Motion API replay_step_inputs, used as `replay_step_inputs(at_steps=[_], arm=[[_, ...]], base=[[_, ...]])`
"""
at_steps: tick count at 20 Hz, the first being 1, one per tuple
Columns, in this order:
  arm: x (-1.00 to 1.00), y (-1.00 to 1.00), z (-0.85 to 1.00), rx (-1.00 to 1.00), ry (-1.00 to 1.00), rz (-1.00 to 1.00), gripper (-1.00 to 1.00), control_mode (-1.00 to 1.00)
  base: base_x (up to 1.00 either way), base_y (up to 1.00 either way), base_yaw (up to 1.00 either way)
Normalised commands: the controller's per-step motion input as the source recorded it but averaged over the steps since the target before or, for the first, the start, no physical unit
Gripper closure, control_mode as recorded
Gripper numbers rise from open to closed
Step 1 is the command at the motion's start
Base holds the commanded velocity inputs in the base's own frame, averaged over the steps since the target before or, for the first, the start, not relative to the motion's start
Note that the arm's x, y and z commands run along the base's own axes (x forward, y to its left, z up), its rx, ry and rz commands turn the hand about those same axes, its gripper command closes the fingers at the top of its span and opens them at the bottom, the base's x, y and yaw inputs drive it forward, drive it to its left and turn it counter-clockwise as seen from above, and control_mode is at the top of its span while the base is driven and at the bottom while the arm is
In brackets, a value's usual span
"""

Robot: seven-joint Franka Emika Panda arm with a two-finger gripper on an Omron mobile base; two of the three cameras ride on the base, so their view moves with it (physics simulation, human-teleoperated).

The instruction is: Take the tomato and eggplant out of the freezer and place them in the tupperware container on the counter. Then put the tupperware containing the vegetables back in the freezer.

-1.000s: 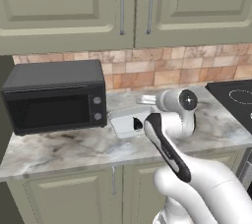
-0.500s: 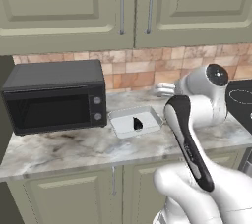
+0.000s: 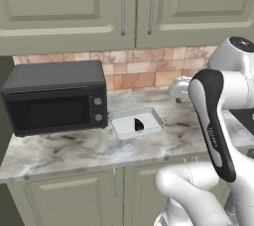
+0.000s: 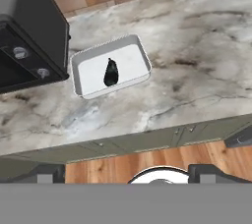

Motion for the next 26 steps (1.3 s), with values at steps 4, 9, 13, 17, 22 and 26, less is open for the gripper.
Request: replay_step_inputs(at_steps=[4,9,13,17,22,26], arm=[[-0.19,0.00,0.00,0.00,0.01,-0.01,-1.00,1.00],[0.00,0.00,0.00,0.00,0.00,0.00,-1.00,1.00],[0.00,0.00,0.00,0.00,0.00,0.00,-1.00,1.00],[0.00,0.00,0.00,0.00,0.00,0.00,-1.00,1.00],[0.00,0.00,0.00,0.00,0.00,0.00,-1.00,1.00],[0.00,0.00,0.00,0.00,0.00,0.00,-1.00,1.00]], base=[[-0.75,0.03,-0.05],[-1.00,0.58,-0.07],[-1.00,1.00,0.00],[-0.76,1.00,0.00],[-0.33,1.00,0.00],[0.07,1.00,0.00]])
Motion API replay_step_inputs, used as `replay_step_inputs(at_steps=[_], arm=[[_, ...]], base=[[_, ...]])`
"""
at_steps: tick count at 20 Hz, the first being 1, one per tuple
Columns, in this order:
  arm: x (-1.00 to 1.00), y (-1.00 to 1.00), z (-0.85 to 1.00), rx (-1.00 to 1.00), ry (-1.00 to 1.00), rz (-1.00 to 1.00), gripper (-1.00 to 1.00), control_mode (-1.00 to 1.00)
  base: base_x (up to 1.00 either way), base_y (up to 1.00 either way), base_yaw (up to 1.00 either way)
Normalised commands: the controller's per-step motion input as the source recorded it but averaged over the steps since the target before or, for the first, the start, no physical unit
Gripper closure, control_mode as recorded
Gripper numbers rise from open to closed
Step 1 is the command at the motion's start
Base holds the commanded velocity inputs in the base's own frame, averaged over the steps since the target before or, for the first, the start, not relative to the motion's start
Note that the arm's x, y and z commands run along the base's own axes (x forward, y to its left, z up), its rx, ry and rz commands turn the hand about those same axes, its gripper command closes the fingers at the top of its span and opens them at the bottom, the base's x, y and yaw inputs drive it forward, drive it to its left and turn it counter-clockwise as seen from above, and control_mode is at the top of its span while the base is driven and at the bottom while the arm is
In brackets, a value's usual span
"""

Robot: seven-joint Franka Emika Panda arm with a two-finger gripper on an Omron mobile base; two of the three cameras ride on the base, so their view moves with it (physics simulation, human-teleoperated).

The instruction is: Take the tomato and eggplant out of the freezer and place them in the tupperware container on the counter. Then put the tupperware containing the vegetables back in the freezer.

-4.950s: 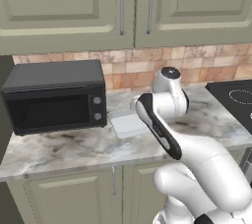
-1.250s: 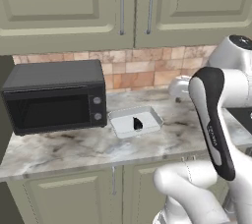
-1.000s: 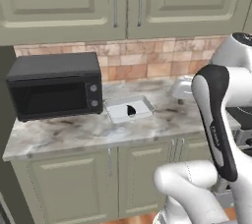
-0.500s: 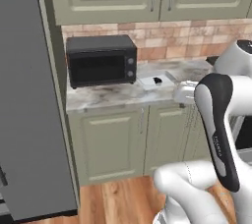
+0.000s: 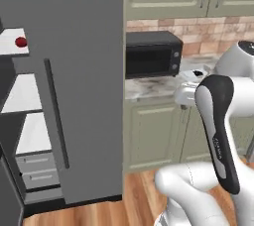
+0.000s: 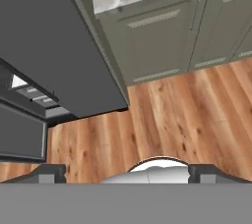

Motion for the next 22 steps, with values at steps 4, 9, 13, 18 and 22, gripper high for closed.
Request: replay_step_inputs(at_steps=[4,9,13,18,22], arm=[[0.00,0.00,0.00,0.00,0.00,0.00,-1.00,1.00],[0.00,0.00,0.00,0.00,0.00,0.00,-1.00,1.00],[0.00,0.00,0.00,0.00,0.00,0.00,-1.00,1.00],[0.00,0.00,0.00,0.00,0.00,0.00,-1.00,1.00],[0.00,0.00,0.00,0.00,0.00,0.00,-1.00,1.00]], base=[[0.25,1.00,0.00],[0.33,0.99,-0.01],[0.53,0.66,-0.01],[0.61,0.41,0.00],[0.27,0.60,0.00]])
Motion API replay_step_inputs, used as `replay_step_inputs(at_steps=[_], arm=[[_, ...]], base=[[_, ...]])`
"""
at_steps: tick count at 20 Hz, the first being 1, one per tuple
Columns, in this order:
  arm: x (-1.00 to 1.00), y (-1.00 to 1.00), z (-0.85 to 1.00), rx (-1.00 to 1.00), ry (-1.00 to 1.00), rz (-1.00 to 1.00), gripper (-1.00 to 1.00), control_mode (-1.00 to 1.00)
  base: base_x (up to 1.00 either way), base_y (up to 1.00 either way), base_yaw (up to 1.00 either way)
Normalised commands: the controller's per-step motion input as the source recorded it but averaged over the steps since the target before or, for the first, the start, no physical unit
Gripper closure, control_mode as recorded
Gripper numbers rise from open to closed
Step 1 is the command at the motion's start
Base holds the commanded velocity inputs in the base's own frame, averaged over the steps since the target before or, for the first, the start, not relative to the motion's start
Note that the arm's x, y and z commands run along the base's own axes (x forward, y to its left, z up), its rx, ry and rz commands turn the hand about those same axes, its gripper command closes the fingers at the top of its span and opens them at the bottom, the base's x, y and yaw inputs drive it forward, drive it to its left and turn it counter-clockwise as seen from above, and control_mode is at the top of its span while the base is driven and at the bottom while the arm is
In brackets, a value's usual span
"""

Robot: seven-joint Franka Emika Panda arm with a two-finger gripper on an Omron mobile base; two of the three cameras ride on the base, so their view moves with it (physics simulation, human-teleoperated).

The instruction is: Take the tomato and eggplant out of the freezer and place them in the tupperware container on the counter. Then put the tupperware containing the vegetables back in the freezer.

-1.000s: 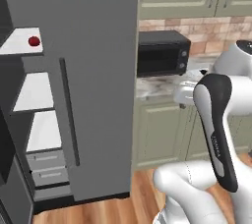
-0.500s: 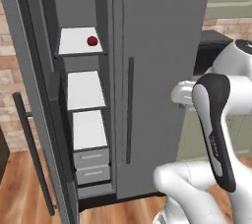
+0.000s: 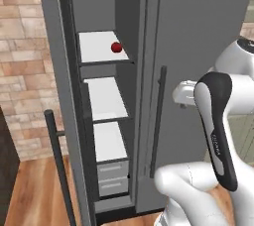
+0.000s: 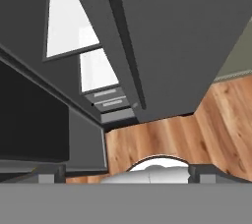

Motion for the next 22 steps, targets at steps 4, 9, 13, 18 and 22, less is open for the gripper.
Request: replay_step_inputs(at_steps=[4,9,13,18,22], arm=[[0.00,0.00,0.00,0.00,0.00,0.00,-1.00,1.00],[0.00,0.00,0.00,0.00,0.00,0.00,-1.00,1.00],[0.00,0.00,0.00,0.00,0.00,0.00,-1.00,1.00],[0.07,0.25,0.05,-0.01,0.00,0.00,-1.00,-1.00],[0.06,0.09,0.27,0.02,-0.13,-0.08,-1.00,-1.00]], base=[[0.42,0.55,0.00],[0.79,0.34,0.00],[0.48,0.44,0.00],[0.00,0.00,0.00],[0.00,0.00,0.00]])
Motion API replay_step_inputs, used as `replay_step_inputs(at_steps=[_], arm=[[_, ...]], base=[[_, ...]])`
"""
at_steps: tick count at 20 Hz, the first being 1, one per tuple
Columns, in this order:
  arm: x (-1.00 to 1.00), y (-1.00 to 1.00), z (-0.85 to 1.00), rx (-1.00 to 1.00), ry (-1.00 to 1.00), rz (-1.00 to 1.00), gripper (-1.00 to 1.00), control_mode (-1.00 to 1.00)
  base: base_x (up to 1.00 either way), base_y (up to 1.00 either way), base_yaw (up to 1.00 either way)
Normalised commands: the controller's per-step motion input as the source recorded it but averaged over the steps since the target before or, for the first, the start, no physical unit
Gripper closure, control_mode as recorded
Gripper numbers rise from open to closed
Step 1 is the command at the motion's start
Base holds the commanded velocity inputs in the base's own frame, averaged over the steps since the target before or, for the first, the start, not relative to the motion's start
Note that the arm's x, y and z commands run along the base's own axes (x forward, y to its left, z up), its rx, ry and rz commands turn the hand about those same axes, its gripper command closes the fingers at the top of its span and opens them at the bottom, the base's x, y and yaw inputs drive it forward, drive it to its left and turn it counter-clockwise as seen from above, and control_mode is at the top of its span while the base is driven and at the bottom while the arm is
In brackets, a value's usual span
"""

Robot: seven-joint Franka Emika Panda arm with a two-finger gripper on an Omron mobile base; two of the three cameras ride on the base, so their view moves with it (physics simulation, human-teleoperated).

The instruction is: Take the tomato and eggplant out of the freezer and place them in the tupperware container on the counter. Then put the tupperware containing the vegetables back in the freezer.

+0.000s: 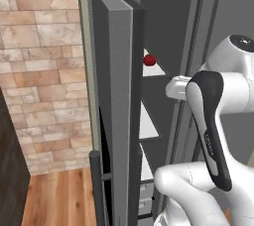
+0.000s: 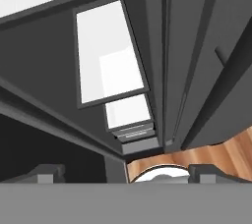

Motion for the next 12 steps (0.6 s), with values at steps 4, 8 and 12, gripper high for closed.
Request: replay_step_inputs(at_steps=[4,8,12], arm=[[0.27,0.33,0.27,0.02,-0.16,-0.16,-1.00,-1.00],[0.70,0.38,0.28,0.02,-0.11,-0.20,-1.00,-1.00],[0.96,0.12,0.20,0.08,0.00,-0.12,-1.00,-1.00]], base=[[0.00,0.00,0.00],[0.00,0.00,0.00],[0.00,0.00,0.00]])
